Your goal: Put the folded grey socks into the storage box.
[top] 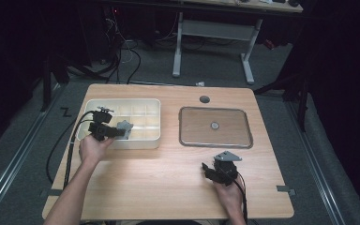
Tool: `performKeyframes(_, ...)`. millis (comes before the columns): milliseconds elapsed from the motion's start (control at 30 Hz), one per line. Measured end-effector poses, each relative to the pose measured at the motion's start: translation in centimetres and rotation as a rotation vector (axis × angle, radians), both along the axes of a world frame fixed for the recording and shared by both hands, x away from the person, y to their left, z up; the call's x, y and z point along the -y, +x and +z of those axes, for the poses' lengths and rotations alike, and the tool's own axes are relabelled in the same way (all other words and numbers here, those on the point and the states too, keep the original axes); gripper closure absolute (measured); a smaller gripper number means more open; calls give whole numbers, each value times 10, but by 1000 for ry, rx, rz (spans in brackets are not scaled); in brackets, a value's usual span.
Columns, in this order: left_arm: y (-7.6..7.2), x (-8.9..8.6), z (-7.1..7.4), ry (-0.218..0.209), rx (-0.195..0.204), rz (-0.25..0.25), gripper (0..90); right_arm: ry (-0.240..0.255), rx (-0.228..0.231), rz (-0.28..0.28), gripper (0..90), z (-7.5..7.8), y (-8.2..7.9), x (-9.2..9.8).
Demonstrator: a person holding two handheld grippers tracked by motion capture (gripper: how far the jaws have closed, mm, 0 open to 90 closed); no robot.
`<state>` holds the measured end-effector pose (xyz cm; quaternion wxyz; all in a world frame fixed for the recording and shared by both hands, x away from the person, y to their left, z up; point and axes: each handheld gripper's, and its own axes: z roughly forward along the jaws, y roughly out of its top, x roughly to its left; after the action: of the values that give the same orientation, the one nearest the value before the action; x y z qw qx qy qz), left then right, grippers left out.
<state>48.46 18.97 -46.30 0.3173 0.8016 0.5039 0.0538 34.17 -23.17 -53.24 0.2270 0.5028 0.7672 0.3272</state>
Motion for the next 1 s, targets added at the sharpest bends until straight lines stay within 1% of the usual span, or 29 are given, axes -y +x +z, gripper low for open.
performKeyframes(200, -1, 4, 1, 43, -2, 10, 707, 0, 0, 0, 411, 0, 0, 0)
performKeyframes(267, -1, 4, 1, 49, -5, 12, 708, 0, 0, 0, 410, 0, 0, 0)
performKeyframes(433, -2, 6, 1, 75, -26, 28, 711, 0, 0, 0, 410, 0, 0, 0)
performKeyframes(467, -3, 7, 1, 82, -24, 33, 711, 0, 0, 0, 409, 0, 0, 0)
performKeyframes(600, -4, 7, -2, 76, -35, 48, 713, -1, -1, 1, 409, 0, 0, 0)
performKeyframes(733, -5, 5, -8, 71, -54, 54, 716, -2, 0, 2, 408, 0, 0, 0)
performKeyframes(800, -5, 3, -12, 58, -61, 58, 716, -1, -1, 1, 409, 0, 0, 0)
performKeyframes(833, -5, 3, -12, 53, -56, 64, 719, -2, 0, 2, 408, 0, 0, 0)
performKeyframes(867, -5, 3, -12, 62, -55, 58, 719, -2, 0, 1, 409, 0, 0, 0)
performKeyframes(967, -4, 5, -12, 69, -60, 61, 719, -2, 0, 1, 408, 0, 0, 0)
performKeyframes(1000, -4, 6, -11, 85, -61, 58, 719, -2, 0, 1, 409, 0, 0, 0)
